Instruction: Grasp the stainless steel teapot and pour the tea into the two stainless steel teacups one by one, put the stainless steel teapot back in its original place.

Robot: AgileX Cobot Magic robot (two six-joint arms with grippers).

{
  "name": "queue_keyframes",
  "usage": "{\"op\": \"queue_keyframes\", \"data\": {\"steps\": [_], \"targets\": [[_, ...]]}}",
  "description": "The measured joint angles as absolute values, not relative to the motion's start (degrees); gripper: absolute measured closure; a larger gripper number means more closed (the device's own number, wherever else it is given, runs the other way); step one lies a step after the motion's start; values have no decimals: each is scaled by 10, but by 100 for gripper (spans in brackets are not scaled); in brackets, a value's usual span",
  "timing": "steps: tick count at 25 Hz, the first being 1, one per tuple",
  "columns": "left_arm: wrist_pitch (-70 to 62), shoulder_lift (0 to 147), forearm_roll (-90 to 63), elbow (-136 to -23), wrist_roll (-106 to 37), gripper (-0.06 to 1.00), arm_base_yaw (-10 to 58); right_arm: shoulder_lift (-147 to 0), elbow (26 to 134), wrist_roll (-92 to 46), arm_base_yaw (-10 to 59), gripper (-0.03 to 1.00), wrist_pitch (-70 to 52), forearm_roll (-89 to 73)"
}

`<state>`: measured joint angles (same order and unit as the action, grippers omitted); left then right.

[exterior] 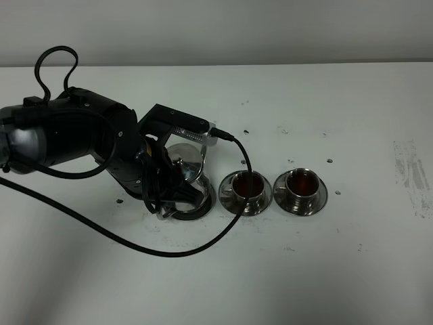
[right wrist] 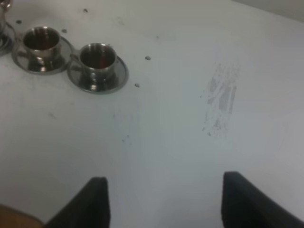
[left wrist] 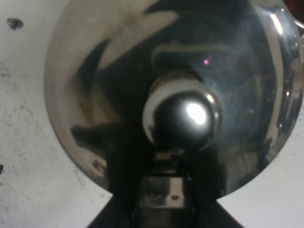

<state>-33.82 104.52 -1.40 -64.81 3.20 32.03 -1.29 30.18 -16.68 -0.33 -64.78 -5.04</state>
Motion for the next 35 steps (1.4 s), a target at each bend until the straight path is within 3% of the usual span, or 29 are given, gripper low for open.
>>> {"op": "queue_keyframes", "data": {"steps": [35], "targets": [[-330, 1072, -15, -648, 32, 74, 327, -13, 302, -167, -3, 44, -648, -50]]}}
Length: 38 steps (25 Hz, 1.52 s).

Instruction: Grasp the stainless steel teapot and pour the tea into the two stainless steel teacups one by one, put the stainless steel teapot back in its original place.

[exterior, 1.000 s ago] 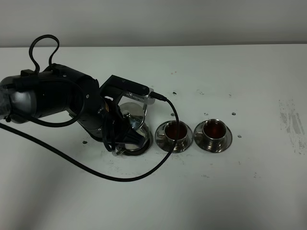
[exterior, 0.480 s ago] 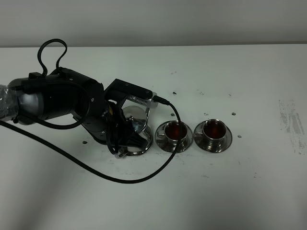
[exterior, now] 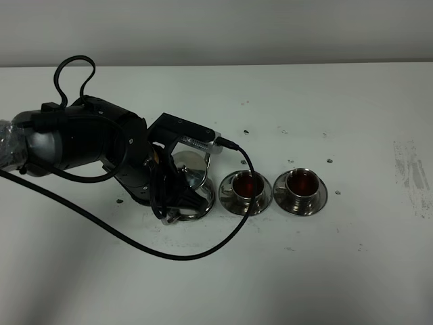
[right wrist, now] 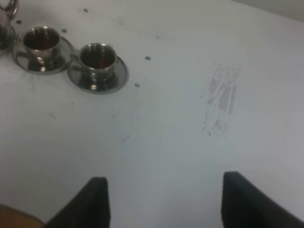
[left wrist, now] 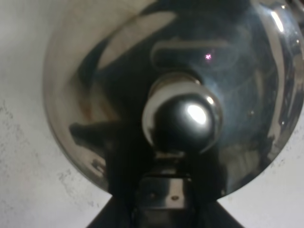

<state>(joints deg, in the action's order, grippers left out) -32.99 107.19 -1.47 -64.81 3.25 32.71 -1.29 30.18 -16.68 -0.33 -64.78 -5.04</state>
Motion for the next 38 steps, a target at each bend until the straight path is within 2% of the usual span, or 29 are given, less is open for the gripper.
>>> {"op": "queue_keyframes", "data": {"steps": [13, 24, 38], "targets": [[-338, 1072, -19, -648, 35, 73, 327, -13, 302, -167, -3, 44, -648, -50], [-340, 1072, -33, -648, 36, 48, 327, -13, 302, -167, -3, 44, -648, -50], [-367, 1045, -36, -648, 39, 46, 327, -13, 302, -167, -3, 44, -648, -50]]}}
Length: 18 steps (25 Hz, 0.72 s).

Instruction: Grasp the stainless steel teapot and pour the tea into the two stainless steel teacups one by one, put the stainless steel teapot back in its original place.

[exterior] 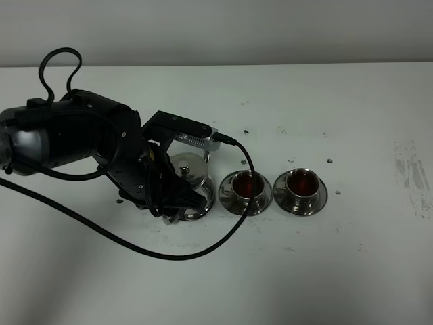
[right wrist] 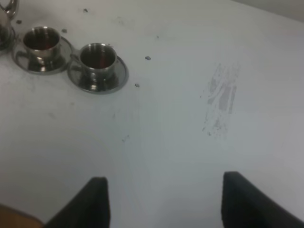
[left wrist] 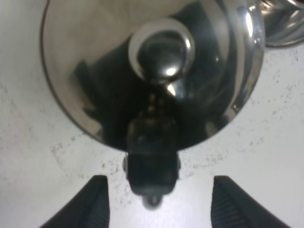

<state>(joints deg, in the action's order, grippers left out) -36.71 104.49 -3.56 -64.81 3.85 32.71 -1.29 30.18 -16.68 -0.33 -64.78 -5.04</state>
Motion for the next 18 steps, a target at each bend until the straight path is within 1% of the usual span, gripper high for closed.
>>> {"op": "queue_keyframes", "data": {"steps": [10, 18], "targets": [[-428, 973, -36, -648, 59, 46, 327, -13, 302, -167, -3, 44, -648, -50], [-529, 856, 48, -648, 112, 46, 327, -13, 302, -167, -3, 44, -648, -50]]}}
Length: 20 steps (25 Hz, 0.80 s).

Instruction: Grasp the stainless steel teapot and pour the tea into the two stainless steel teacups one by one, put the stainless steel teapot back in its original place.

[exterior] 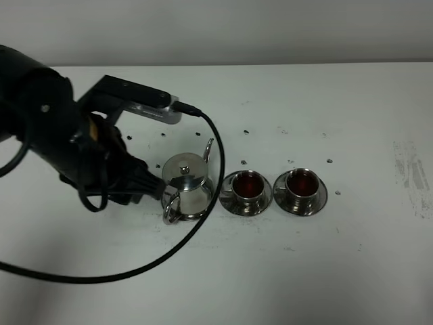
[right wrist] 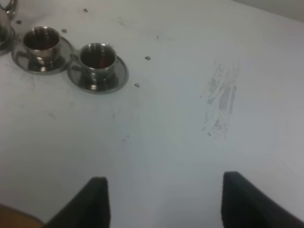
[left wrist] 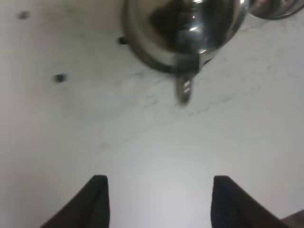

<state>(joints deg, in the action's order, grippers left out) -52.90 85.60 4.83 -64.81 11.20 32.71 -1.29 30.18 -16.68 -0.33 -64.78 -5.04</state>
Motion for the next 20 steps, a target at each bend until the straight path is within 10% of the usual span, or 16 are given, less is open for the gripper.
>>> {"op": "queue_keyframes", "data": {"steps": [20], "targets": [[-686, 537, 181, -628, 169, 46, 136, -13, 302, -167, -3, 44, -648, -50]]}}
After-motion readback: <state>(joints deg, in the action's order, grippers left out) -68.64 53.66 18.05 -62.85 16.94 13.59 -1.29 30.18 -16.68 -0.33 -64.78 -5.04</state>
